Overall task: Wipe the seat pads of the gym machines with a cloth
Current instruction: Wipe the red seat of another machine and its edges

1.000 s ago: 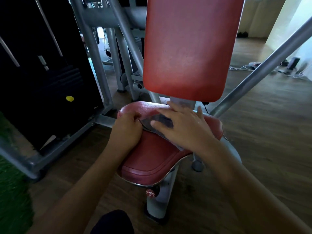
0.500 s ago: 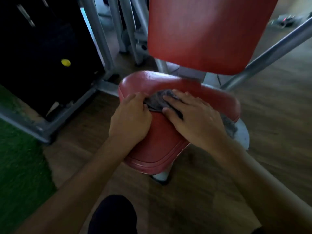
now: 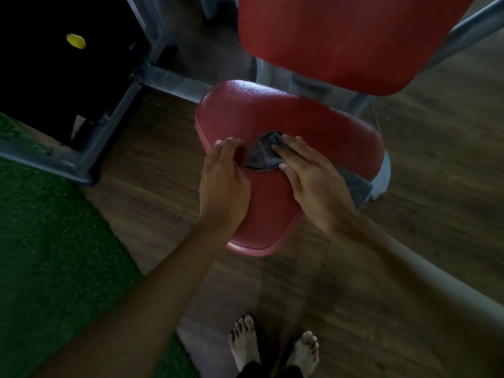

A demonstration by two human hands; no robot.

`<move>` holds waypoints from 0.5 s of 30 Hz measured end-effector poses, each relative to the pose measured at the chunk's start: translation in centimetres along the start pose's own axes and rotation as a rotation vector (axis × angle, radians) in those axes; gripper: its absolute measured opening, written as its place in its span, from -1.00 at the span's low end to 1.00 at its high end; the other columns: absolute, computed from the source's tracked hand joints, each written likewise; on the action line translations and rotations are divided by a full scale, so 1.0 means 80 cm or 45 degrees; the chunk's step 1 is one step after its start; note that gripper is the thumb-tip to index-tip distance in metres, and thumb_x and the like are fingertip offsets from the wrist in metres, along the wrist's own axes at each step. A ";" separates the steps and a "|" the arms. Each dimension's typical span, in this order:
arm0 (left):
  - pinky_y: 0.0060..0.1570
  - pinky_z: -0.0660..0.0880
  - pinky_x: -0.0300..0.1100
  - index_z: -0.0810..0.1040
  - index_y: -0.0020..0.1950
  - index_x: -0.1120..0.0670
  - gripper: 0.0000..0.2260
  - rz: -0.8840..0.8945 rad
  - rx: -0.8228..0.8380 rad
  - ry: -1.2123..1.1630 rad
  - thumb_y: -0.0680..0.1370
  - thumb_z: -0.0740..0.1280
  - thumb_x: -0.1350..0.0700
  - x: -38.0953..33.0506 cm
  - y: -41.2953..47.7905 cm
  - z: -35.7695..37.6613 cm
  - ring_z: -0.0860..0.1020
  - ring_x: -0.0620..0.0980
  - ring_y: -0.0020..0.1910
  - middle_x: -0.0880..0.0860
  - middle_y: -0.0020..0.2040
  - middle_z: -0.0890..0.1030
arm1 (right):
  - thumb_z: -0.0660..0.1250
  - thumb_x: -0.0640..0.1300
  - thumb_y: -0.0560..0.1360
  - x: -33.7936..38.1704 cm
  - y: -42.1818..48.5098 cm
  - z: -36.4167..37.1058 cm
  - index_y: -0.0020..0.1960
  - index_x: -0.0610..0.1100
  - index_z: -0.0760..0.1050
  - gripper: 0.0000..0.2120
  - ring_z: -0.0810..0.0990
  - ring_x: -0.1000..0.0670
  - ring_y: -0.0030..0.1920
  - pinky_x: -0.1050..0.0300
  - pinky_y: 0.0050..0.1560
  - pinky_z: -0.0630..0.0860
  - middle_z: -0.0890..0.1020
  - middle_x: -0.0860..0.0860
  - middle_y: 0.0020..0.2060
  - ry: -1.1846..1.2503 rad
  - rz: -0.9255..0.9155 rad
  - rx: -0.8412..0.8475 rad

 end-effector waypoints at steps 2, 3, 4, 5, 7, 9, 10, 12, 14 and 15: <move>0.21 0.27 -0.34 0.52 0.32 0.16 -0.60 -0.055 0.020 -0.036 0.53 0.13 0.35 -0.003 -0.006 -0.011 0.47 0.03 0.29 0.09 0.28 0.54 | 0.17 -0.14 0.67 0.004 -0.002 -0.007 0.47 -0.14 0.39 -0.62 0.23 -0.02 0.54 0.06 0.54 0.19 0.36 -0.06 0.50 0.113 0.051 0.064; 0.20 0.27 -0.35 0.52 0.32 0.15 -0.60 -0.088 0.040 -0.040 0.53 0.14 0.36 -0.006 -0.012 -0.018 0.47 0.04 0.30 0.09 0.29 0.54 | 0.16 -0.15 0.67 0.007 -0.006 -0.013 0.47 -0.14 0.38 -0.62 0.21 0.02 0.54 0.13 0.55 0.15 0.35 -0.05 0.50 0.157 0.080 0.088; 0.17 0.26 -0.38 0.51 0.33 0.14 -0.60 -0.112 0.068 -0.035 0.54 0.15 0.36 -0.010 -0.019 -0.027 0.48 0.04 0.29 0.09 0.30 0.54 | 0.15 -0.16 0.68 0.012 -0.015 -0.023 0.48 -0.14 0.37 -0.63 0.20 0.07 0.53 0.25 0.53 0.09 0.34 -0.04 0.51 0.184 0.103 0.100; 0.13 0.24 -0.42 0.51 0.34 0.12 -0.60 -0.121 0.100 -0.025 0.55 0.15 0.35 -0.015 -0.027 -0.036 0.48 0.03 0.28 0.09 0.30 0.54 | 0.15 -0.17 0.68 0.019 -0.025 -0.034 0.48 -0.14 0.37 -0.63 0.20 0.10 0.51 0.37 0.50 0.04 0.34 -0.04 0.51 0.199 0.118 0.098; 0.07 0.21 -0.45 0.50 0.36 0.08 -0.61 -0.103 0.162 0.008 0.57 0.17 0.32 -0.030 -0.044 -0.057 0.49 0.02 0.26 0.07 0.30 0.55 | 0.16 -0.19 0.67 0.037 -0.053 -0.062 0.48 -0.15 0.37 -0.62 0.20 0.14 0.49 0.47 0.44 -0.01 0.34 -0.05 0.51 0.208 0.128 0.094; 0.07 0.25 -0.43 0.49 0.37 0.05 -0.63 -0.075 0.219 0.018 0.59 0.21 0.27 -0.052 -0.064 -0.080 0.50 -0.03 0.25 0.04 0.29 0.56 | 0.17 -0.21 0.66 0.056 -0.085 -0.092 0.49 -0.15 0.35 -0.61 0.15 0.19 0.48 0.46 0.45 0.03 0.31 -0.05 0.52 0.218 0.140 0.098; 0.07 0.27 -0.43 0.49 0.38 0.05 -0.64 -0.055 0.247 0.010 0.60 0.22 0.25 -0.066 -0.075 -0.093 0.50 -0.08 0.24 0.02 0.29 0.56 | 0.16 -0.20 0.67 0.064 -0.100 -0.110 0.49 -0.13 0.35 -0.61 0.14 0.21 0.48 0.39 0.48 0.11 0.29 -0.02 0.53 0.253 0.177 0.082; 0.08 0.30 -0.48 0.49 0.38 0.05 -0.66 -0.007 0.299 -0.009 0.61 0.23 0.24 -0.101 -0.101 -0.120 0.47 -0.16 0.23 -0.01 0.30 0.56 | 0.13 -0.16 0.69 0.083 -0.134 -0.153 0.48 -0.10 0.37 -0.63 0.16 0.24 0.48 0.31 0.47 0.23 0.29 0.04 0.53 0.330 0.258 0.012; 0.17 0.32 -0.41 0.49 0.38 0.05 -0.66 0.048 0.348 -0.001 0.62 0.23 0.23 -0.140 -0.128 -0.147 0.47 -0.15 0.26 -0.02 0.30 0.55 | 0.15 -0.15 0.68 0.108 -0.170 -0.201 0.47 -0.09 0.39 -0.64 0.18 0.26 0.46 0.45 0.43 0.14 0.31 0.05 0.52 0.342 0.304 -0.061; 0.21 0.34 -0.35 0.49 0.39 0.05 -0.66 0.076 0.373 0.011 0.62 0.23 0.22 -0.161 -0.143 -0.160 0.47 -0.12 0.27 -0.02 0.30 0.54 | 0.15 -0.15 0.68 0.120 -0.191 -0.225 0.46 -0.10 0.40 -0.64 0.19 0.26 0.46 0.48 0.42 0.13 0.32 0.05 0.51 0.349 0.323 -0.086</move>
Point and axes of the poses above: each hand's wrist, its own y-axis towards the middle knuckle, its own z-axis out of the palm, x = y × z, the point moved 6 cm from there along y, towards the middle knuckle
